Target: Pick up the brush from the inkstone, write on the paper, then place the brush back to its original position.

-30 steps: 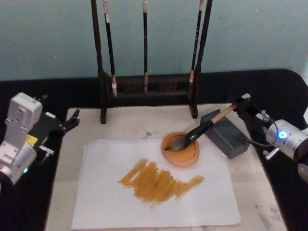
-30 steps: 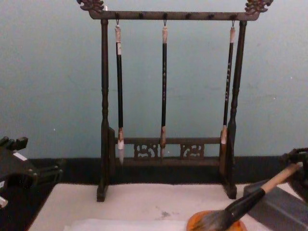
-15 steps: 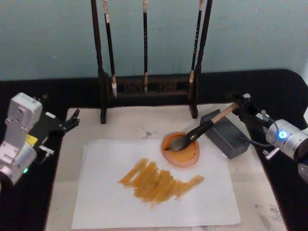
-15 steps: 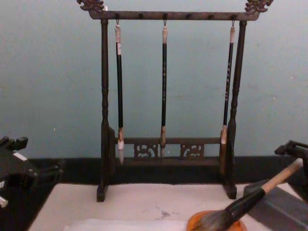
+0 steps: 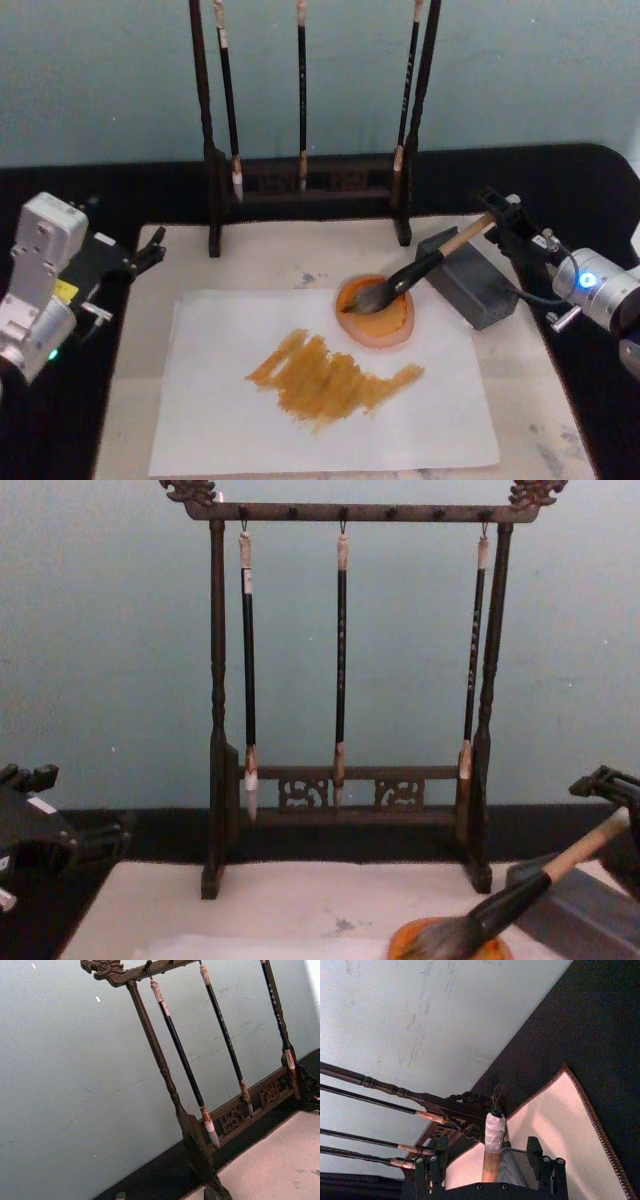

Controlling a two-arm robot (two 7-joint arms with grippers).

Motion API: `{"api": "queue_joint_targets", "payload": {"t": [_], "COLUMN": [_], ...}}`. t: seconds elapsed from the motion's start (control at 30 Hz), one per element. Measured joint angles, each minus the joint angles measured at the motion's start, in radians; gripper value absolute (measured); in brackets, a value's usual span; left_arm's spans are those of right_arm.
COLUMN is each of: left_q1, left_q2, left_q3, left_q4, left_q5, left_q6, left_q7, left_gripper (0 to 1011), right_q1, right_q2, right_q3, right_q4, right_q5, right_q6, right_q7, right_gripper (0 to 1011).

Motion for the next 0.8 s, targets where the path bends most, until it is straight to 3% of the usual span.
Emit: {"api": "queue_joint_targets", "payload": {"t": [0.23, 0.37, 0.6, 0.73, 0.8], "left_q1": [0.000, 0.000, 0.000, 0.000, 0.000], "left_q2": [0.000, 0.000, 0.000, 0.000, 0.000], "left_q3": [0.000, 0.000, 0.000, 0.000, 0.000], "left_q4": [0.000, 0.000, 0.000, 0.000, 0.000], "left_q5": [0.000, 0.000, 0.000, 0.000, 0.000], "left_q6": [0.000, 0.000, 0.000, 0.000, 0.000], "left_q7": [0.000, 0.000, 0.000, 0.000, 0.000], "left_gripper": [1010, 1010, 1010, 1010, 1010], "right_q1": [0.000, -0.011, -0.076, -0.119, -0.143], "right_q2": [0.000, 0.000, 0.026, 0.058, 0.085], "right_q3": [0.000, 0.015, 0.051, 0.057, 0.052], "right_q4": [0.000, -0.009, -0.100, -0.171, -0.217], "right_q5": [0.000, 0.038, 0.103, 0.098, 0.075], "right_q6": [0.000, 0.006, -0.004, -0.026, -0.045], "right_q7": [0.000, -0.014, -0.078, -0.101, -0.106], "right_gripper": [1000, 1000, 1000, 1000, 1000]}}
